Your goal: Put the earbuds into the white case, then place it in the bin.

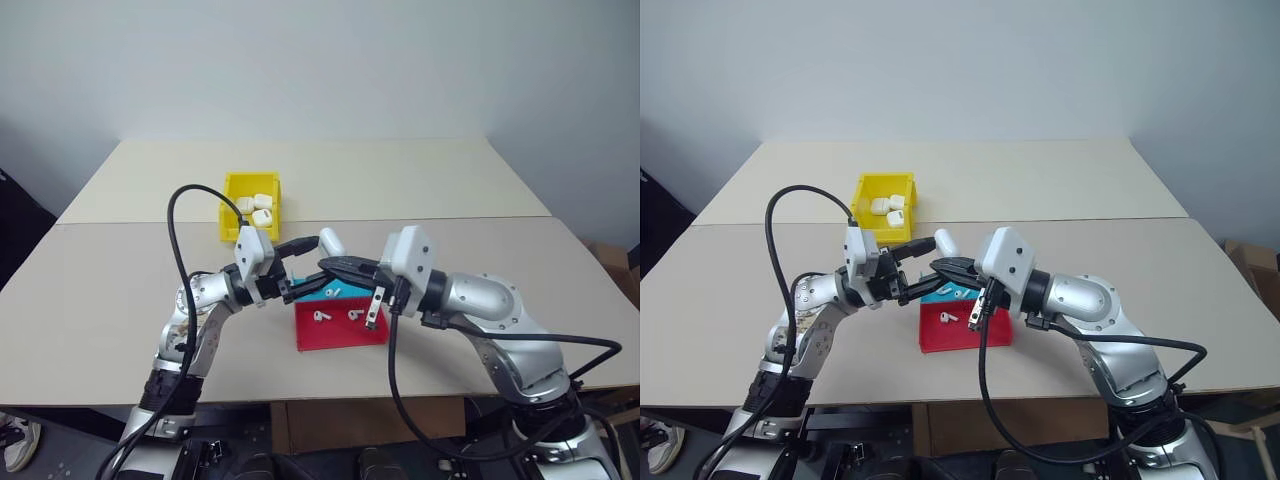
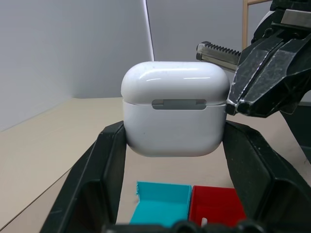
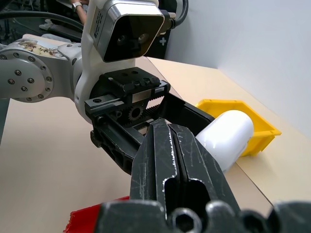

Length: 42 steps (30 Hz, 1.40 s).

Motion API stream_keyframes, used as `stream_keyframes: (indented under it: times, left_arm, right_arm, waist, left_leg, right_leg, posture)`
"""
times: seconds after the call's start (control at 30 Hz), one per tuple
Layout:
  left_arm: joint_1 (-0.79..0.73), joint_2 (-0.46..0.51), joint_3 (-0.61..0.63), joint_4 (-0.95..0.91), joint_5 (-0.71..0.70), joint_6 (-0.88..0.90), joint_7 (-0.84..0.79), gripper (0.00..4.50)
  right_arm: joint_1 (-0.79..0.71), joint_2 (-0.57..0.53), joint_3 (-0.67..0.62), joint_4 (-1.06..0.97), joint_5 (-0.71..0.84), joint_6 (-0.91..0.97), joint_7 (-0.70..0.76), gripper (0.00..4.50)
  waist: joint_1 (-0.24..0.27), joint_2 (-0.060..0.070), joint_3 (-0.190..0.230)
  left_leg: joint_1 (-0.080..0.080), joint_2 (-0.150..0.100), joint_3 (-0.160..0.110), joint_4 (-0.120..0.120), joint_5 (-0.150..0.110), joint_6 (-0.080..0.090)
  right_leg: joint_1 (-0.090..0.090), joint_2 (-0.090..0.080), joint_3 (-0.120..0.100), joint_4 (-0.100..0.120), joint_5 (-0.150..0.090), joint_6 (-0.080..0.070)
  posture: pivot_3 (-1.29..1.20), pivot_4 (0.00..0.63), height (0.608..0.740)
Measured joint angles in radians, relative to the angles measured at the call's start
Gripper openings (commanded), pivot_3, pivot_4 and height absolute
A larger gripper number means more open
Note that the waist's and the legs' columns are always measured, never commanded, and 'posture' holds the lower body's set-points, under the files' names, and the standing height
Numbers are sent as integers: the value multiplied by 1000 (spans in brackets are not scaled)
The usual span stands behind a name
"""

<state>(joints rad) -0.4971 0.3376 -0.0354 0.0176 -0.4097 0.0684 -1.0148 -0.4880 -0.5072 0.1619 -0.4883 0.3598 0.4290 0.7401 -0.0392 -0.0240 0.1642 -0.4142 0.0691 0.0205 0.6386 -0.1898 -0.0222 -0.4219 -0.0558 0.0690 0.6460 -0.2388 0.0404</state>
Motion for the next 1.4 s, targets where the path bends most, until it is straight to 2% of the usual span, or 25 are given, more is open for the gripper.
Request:
stream_keyframes:
  times: [0.17,0.33,0.47,0.57,0.63,0.73,0.83,1.03,1.37,1.4]
  left_arm:
    - [9,15,11,0,-3,0,0,2749]
    - [32,24,11,0,-4,-2,-19,2749]
    - [32,24,15,0,-4,-2,-5,2749]
    - [10,24,25,0,6,27,66,2749]
    - [-83,25,37,24,64,64,186,2749]
    - [-277,33,47,152,216,61,391,2749]
    - [-461,59,11,382,364,90,531,2749]
    - [-636,-23,58,731,415,209,809,2749]
    - [-726,-37,106,1105,415,182,892,2749]
    - [-726,-40,111,1123,412,172,892,3099]
  right_arm:
    - [7,-34,-24,-1,20,0,9,14]
    - [23,-64,-107,-5,57,16,8,14]
    - [35,-66,-108,-16,61,17,15,14]
    - [36,-68,-114,-22,67,17,16,14]
    - [36,-69,-122,-21,67,17,14,14]
    - [36,-68,-135,-19,73,17,12,14]
    - [38,-66,-138,-12,75,16,12,14]
    - [36,-53,-130,13,64,16,3,14]
    - [45,-63,-129,25,48,36,-13,14]
    - [51,-65,-129,23,46,37,-15,3]
  waist:
    - [0,0,0]
    - [2,0,0]
    - [-2,0,0]
    - [0,-1,0]
    - [7,-2,1]
    - [19,-2,1]
    - [21,-1,1]
    - [23,-2,1]
    - [25,-2,1]
    - [26,-2,1]
  left_leg:
    - [0,0,0,0,0,0]
    - [0,0,0,0,0,0]
    - [0,0,0,0,0,0]
    - [0,0,0,0,0,0]
    - [0,0,-1,1,0,0]
    - [0,-1,-1,3,0,0]
    - [0,-1,-1,2,0,0]
    - [-4,-1,-1,1,-1,1]
    - [-5,-1,-1,1,-1,1]
    - [-5,-2,-1,1,-1,1]
  right_leg:
    - [0,0,0,0,0,0]
    - [0,0,0,0,0,0]
    - [0,0,0,0,0,0]
    - [0,0,0,0,0,0]
    - [1,0,-1,0,0,2]
    - [2,0,-1,-1,-2,7]
    - [2,0,0,-2,-2,7]
    - [-2,0,-1,-3,1,2]
    - [-2,0,-1,-3,1,2]
    - [-2,0,-2,-3,1,2]
  posture:
    - [0,150,740]
    - [0,150,740]
    - [0,150,740]
    - [0,150,740]
    - [0,150,740]
    - [0,150,740]
    - [0,150,740]
    - [0,150,740]
    - [0,150,740]
    - [0,150,740]
